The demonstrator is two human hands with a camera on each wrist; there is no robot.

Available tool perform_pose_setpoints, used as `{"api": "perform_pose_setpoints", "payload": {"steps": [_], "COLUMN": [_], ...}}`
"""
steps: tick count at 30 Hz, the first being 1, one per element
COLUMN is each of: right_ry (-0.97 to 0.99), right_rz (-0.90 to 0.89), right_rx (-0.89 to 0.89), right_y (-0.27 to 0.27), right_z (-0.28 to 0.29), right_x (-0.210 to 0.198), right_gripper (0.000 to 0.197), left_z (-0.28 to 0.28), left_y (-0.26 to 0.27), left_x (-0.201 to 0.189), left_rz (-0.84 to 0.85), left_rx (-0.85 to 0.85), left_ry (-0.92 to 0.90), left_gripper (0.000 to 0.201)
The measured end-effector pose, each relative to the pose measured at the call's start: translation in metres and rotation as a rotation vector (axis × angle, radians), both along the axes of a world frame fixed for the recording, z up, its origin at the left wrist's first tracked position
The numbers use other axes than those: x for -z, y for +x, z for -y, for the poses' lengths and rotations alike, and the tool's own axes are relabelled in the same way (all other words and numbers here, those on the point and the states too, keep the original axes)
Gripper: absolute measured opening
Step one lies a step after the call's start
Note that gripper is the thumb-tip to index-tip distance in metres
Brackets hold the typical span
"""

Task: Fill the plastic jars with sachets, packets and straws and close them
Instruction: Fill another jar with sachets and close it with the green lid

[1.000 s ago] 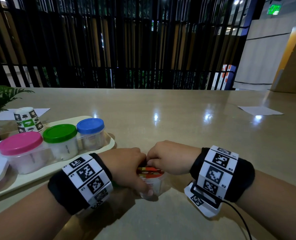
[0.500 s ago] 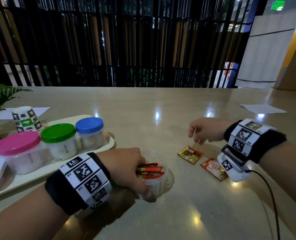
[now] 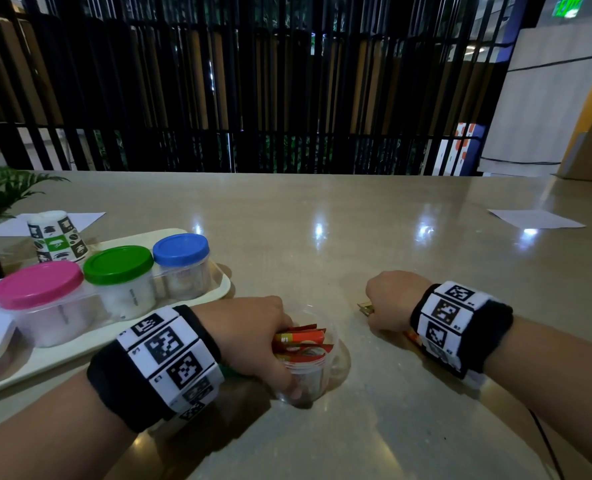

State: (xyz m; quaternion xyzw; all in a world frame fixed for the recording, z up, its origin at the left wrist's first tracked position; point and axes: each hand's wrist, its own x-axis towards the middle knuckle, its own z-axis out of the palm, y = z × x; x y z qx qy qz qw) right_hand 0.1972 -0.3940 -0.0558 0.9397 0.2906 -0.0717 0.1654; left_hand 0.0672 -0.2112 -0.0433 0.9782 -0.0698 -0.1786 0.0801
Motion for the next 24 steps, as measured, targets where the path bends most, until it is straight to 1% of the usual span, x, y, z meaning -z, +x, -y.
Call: {"api": "perform_pose_setpoints", "payload": {"steps": [6,8,9,10,12,14,18,21,24], "right_ry": [-0.058,-0.007,0.06,0.168,0.489,0.719,0.942,1.108,1.187], "right_rz": [0.021,0.006,-0.013,-0.055,-0.213,-0.32,-0.4,-0.566,-0.719], "right_rx": [-0.041,-0.036,-0.024,-0.005,0.08,0.134,0.115,0.11,0.065], "right_y": [-0.005,-0.005,-0.002,0.001,0.01,0.011,0.006,0.0,-0.006], "right_z": [0.0,0.003,0.005,0.008,0.013,0.016,0.017,0.014,0.01], "right_x": [-0.002,-0.005,-0.008,-0.01,-0.015,-0.019,-0.025,-0.029,-0.032], "right_gripper": [0.021,0.023,0.025,0.025,0.02,0.018,0.019,0.02,0.02], "left_z": [0.0,0.0,0.0,0.001,0.001,0.001,0.0,0.0,-0.002], "left_y": [0.001,0.0,0.0,0.0,0.001,0.001,-0.001,-0.001,-0.003], "left_x": [0.0,0.0,0.0,0.0,0.0,0.0,0.0,-0.001,-0.002], "left_rz": [-0.012,-0.005,-0.001,0.001,0.001,-0.003,-0.013,-0.009,-0.002], "left_rx": [0.002,0.004,0.005,0.007,0.014,0.015,0.005,0.011,0.015], "left_ry": [0.005,0.008,0.011,0.015,0.021,0.024,0.019,0.01,-0.029], "left_gripper": [0.06,0.06,0.06,0.061,0.063,0.065,0.072,0.077,0.081]}}
